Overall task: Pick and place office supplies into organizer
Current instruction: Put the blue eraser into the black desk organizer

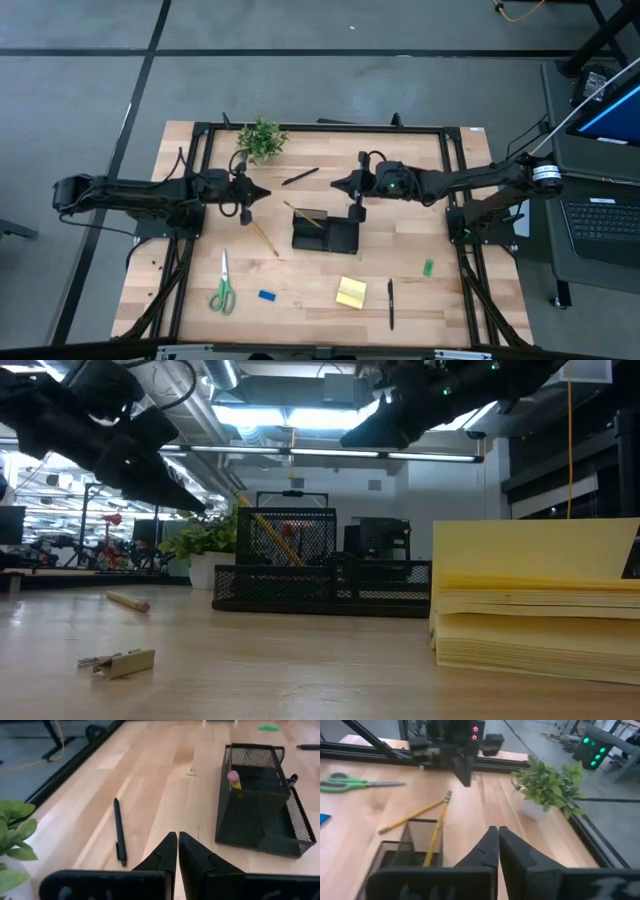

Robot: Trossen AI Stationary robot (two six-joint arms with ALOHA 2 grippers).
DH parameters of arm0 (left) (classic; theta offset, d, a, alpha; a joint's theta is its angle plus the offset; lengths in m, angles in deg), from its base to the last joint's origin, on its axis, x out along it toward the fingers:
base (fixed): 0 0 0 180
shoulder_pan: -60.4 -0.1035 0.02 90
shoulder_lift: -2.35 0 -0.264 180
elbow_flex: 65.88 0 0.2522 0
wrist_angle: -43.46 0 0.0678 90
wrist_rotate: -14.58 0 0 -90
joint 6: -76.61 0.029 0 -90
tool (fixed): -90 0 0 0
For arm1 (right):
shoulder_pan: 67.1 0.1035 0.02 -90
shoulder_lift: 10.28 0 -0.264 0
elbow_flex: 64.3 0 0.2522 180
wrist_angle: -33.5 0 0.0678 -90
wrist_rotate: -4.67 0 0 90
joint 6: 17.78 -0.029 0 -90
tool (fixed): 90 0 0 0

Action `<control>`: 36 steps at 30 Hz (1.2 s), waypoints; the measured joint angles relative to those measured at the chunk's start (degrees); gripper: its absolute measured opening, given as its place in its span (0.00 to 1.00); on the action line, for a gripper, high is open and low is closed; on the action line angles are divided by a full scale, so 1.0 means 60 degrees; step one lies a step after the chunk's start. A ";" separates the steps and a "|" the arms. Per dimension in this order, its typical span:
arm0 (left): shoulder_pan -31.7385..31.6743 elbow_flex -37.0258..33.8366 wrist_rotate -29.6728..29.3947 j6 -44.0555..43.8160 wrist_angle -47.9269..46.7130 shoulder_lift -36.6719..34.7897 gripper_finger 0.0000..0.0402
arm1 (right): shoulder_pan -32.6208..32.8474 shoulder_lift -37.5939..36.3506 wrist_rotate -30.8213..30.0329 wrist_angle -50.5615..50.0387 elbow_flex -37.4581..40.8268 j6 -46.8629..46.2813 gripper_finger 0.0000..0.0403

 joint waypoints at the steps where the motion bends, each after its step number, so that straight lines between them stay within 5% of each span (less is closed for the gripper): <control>1: 0.0185 0.0181 -0.0231 -0.0097 -0.0317 0.0000 0.03 | -0.0057 0.0008 0.0000 -0.0031 0.0000 0.0000 0.02; 10: 0.1685 0.1687 -0.1772 -0.1204 -0.3331 0.0000 0.03 | -0.0569 0.0012 0.0036 -0.0048 0.0000 0.0006 0.04; 19: 0.3065 0.2207 -0.2843 -0.2206 -0.4105 0.0221 0.03 | -0.0681 0.0015 0.0055 -0.0048 0.0000 0.0267 0.02; 36: 0.5141 0.4942 -0.2701 -0.3833 -0.7099 0.3932 0.00 | -0.0681 0.0023 0.0062 -0.0111 0.0007 0.0197 0.04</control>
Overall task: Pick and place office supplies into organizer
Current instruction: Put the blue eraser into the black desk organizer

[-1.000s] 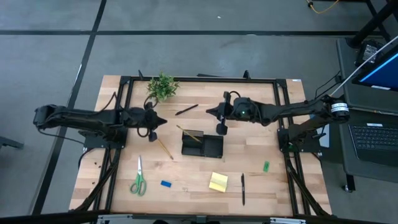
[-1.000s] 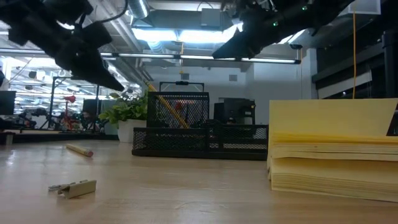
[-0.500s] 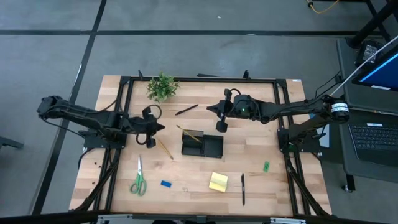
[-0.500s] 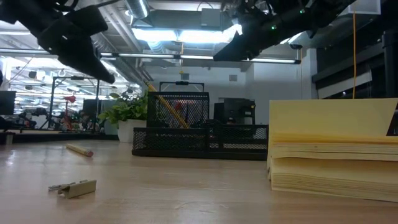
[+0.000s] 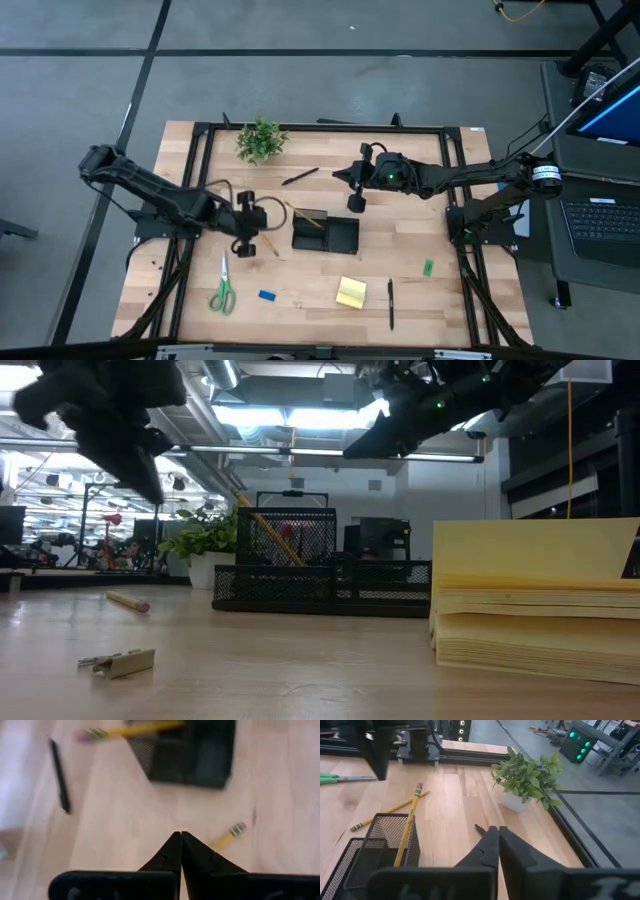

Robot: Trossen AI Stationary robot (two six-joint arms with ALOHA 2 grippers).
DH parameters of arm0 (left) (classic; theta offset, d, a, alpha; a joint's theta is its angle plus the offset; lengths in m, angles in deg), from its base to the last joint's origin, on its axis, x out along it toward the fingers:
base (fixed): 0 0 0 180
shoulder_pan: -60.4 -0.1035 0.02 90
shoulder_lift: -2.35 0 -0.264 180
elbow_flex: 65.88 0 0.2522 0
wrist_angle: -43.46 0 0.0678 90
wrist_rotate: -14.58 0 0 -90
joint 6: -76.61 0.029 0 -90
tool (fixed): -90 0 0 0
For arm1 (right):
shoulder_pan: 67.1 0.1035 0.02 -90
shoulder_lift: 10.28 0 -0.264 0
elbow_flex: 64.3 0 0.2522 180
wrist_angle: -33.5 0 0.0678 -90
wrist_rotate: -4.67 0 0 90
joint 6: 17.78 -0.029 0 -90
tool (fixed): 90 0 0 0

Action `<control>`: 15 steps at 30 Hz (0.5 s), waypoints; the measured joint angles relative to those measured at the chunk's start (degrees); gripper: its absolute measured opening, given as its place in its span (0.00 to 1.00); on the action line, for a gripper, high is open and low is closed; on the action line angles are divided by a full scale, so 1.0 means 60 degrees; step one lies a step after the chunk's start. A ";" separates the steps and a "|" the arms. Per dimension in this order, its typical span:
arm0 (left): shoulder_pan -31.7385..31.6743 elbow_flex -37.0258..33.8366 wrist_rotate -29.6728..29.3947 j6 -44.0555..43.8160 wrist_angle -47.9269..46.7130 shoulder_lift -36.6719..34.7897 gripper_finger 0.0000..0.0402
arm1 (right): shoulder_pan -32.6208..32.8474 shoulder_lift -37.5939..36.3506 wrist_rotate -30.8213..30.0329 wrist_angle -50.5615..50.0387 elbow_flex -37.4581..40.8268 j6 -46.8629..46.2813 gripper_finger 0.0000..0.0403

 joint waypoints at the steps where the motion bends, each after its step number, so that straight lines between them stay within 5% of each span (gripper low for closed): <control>1: 0.0115 0.0195 0.0080 -0.0141 -0.0268 0.0251 0.01 | 0.0004 0.0000 0.0000 -0.0010 0.0000 0.0004 0.05; 15: 0.2187 0.2155 0.1128 -0.2364 -0.1223 0.2964 0.00 | 0.0523 0.0000 0.0000 -0.0291 0.0000 -0.0027 0.04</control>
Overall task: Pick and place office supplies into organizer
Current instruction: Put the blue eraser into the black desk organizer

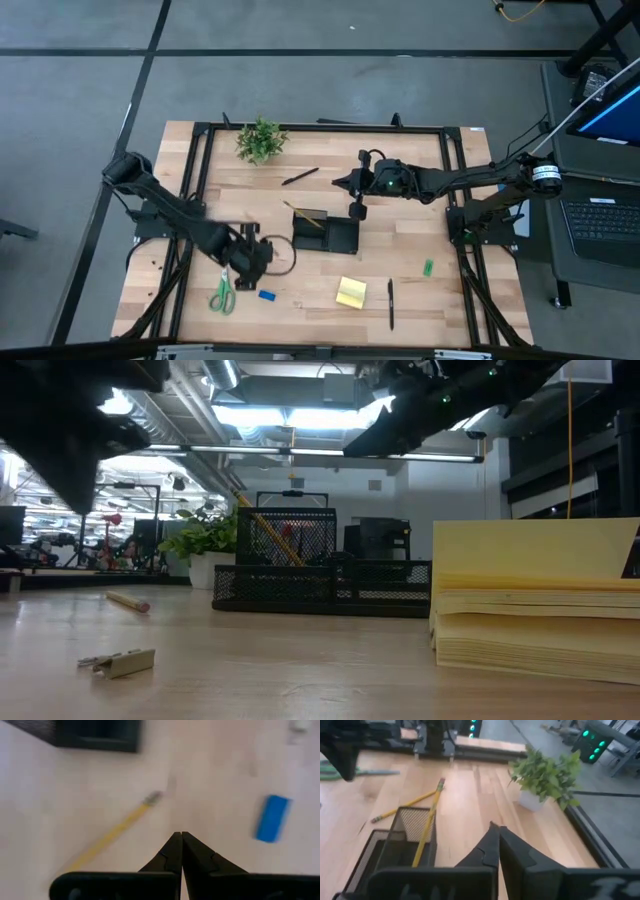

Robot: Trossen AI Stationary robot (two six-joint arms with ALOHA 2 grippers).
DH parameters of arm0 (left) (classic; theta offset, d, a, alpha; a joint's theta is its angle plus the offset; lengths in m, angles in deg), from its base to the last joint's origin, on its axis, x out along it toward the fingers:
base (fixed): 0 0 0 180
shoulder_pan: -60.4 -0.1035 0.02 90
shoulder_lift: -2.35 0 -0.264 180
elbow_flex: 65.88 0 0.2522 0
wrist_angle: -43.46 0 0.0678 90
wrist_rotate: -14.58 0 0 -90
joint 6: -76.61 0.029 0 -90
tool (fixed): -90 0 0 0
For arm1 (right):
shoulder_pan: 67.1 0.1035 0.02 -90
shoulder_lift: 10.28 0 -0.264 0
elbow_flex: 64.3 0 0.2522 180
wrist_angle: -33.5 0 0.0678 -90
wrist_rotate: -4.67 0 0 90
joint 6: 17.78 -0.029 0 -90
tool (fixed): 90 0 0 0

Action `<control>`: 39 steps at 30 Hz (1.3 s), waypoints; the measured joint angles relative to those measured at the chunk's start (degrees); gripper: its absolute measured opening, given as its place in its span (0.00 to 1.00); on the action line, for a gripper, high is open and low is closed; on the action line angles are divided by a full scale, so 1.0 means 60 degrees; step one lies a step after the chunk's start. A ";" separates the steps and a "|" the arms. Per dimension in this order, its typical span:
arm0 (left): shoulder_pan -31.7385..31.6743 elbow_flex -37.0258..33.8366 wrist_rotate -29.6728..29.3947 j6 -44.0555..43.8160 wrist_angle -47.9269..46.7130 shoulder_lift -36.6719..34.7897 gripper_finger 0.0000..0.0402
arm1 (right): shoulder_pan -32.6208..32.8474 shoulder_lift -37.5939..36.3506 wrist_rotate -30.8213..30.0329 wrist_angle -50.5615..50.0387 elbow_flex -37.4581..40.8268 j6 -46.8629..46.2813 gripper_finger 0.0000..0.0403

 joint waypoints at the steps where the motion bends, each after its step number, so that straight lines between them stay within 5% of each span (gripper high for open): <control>1: 0.0180 0.0115 0.0015 -0.0218 -0.0014 0.0187 0.00 | 0.0031 0.0000 0.0000 -0.0131 0.0000 -0.0011 0.05; 20: 0.1694 0.1481 -0.0819 -0.1144 0.0955 0.2975 0.08 | 0.0096 0.0000 0.0000 -0.0514 0.0004 -0.0935 0.06; 28: 0.1858 0.1485 -0.0540 -0.1144 0.2316 0.3161 0.20 | 0.0098 0.0000 0.0004 -0.0556 0.0004 -0.0966 0.06; 39: 0.1981 0.1485 -0.0542 -0.1333 0.2102 0.3140 0.35 | 0.0557 0.0000 0.0090 -0.0582 0.0004 -0.0868 0.06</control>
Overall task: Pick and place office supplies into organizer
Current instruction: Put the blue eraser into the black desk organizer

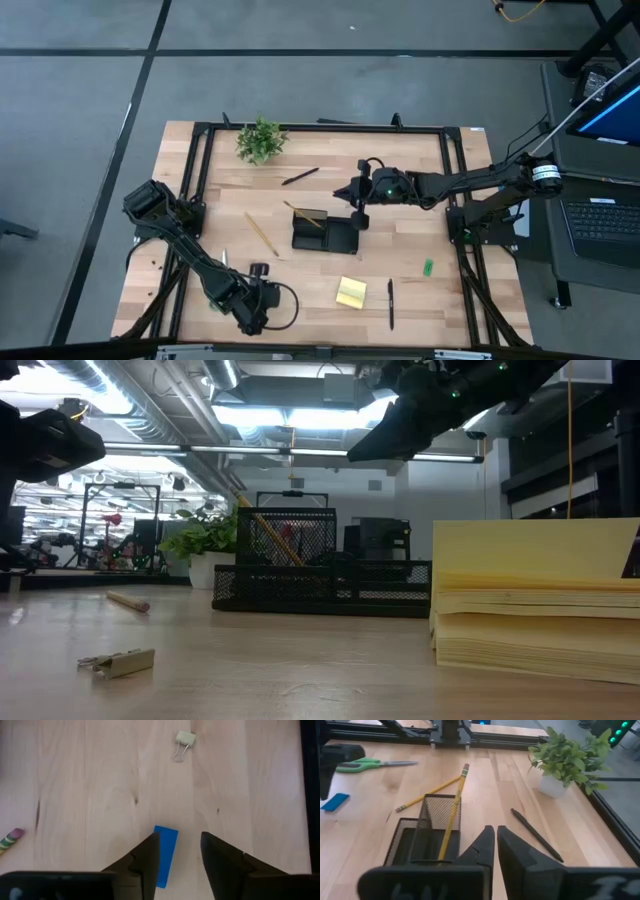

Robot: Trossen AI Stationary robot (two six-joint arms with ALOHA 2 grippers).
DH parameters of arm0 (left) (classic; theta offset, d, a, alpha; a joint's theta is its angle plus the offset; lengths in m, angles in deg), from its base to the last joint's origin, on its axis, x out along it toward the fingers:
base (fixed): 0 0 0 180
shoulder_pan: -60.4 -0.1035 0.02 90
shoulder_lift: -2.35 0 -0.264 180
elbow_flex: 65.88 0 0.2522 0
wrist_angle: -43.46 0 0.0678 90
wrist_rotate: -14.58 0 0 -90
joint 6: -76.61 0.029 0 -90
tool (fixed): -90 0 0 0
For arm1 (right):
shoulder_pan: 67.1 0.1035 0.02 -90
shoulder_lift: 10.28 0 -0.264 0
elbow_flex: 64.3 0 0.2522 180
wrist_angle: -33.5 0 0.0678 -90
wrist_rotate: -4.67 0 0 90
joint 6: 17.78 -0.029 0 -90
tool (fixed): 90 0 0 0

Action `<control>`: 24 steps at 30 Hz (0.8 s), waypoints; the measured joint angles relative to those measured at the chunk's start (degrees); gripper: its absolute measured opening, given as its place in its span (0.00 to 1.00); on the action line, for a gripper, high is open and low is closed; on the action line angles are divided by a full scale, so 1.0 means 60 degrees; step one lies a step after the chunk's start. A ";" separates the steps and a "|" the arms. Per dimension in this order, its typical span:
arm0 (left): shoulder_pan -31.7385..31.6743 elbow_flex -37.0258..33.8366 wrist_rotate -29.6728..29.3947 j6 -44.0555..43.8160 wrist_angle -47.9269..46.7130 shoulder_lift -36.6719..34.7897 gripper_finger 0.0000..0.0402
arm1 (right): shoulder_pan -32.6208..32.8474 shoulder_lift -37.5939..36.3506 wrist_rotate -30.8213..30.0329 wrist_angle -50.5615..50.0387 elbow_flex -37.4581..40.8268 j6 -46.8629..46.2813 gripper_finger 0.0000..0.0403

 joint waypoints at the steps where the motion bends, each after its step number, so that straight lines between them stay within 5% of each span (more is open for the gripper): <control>1: 0.0000 0.0000 -0.0007 -0.0089 -0.0097 0.0000 0.36 | 0.0031 0.0000 -0.0002 0.0000 0.0000 0.0097 0.06; 24: -0.0304 0.0029 0.1035 -0.0383 -0.0754 0.0670 0.40 | 0.0078 0.0000 0.0001 -0.0007 0.0000 0.0111 0.06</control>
